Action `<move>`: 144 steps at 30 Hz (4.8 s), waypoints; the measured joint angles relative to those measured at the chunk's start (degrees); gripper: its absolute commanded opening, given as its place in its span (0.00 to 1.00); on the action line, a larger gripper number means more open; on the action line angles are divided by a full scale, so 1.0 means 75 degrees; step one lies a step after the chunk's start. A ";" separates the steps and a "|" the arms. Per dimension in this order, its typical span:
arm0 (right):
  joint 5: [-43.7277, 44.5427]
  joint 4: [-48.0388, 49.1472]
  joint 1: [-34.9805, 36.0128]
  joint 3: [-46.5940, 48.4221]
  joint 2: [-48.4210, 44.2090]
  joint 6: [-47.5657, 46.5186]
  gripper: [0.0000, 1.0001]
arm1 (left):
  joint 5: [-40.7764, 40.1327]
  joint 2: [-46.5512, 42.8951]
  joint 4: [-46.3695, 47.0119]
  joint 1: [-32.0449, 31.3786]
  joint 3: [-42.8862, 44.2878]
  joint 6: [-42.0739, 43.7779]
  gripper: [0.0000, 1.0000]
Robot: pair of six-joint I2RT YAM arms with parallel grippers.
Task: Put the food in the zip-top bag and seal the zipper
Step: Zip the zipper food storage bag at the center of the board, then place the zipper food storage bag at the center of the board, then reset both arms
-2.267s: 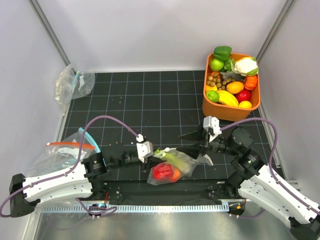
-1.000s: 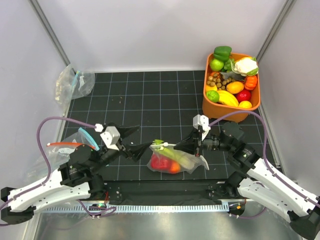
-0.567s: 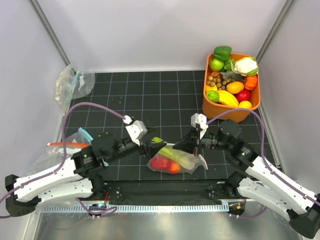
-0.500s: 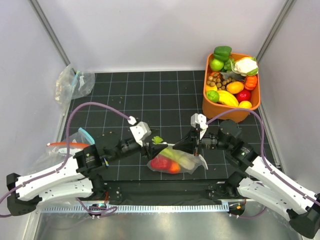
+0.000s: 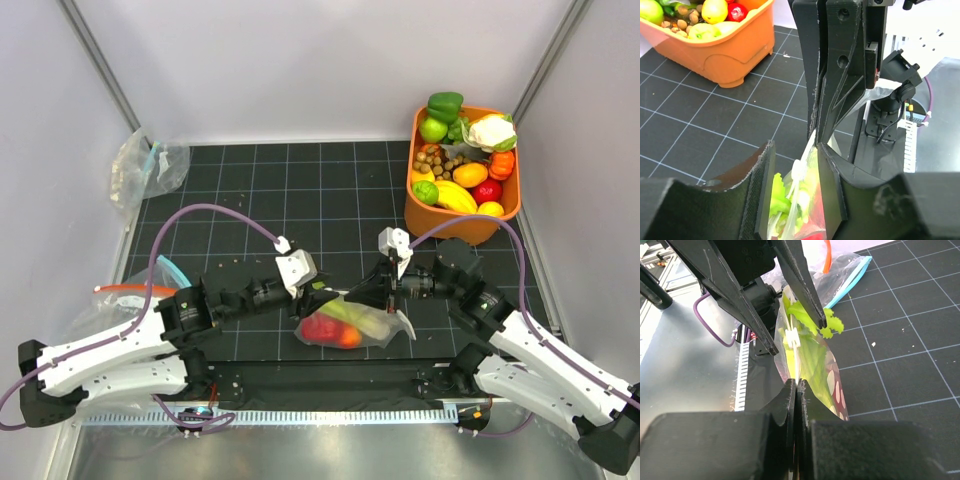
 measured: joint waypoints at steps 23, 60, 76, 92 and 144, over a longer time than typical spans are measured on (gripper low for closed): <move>-0.0076 -0.0020 0.0012 0.0000 -0.0003 0.0000 0.01 | -0.0181 0.0064 -0.0440 -0.0102 0.0023 -0.0047 0.02; 0.2457 -0.0256 0.0020 -0.0248 -0.1105 0.0181 0.01 | -0.1851 -0.1553 0.0131 -0.0236 -0.1110 -0.0761 0.60; 0.3605 -0.0358 -0.0140 -0.0280 -0.0973 0.0297 0.01 | -0.4739 -0.3424 0.0085 -0.0149 -0.2081 -0.0976 0.90; 0.5724 0.0367 -0.0356 0.0283 0.1078 0.0195 0.01 | -0.6164 -0.3255 0.0329 -0.0152 -0.2366 -0.1116 1.00; 1.0588 -0.1373 -0.2903 -0.0664 -0.0597 0.5071 1.00 | -0.7041 -0.1953 0.1329 -0.0152 -0.2876 -0.0979 1.00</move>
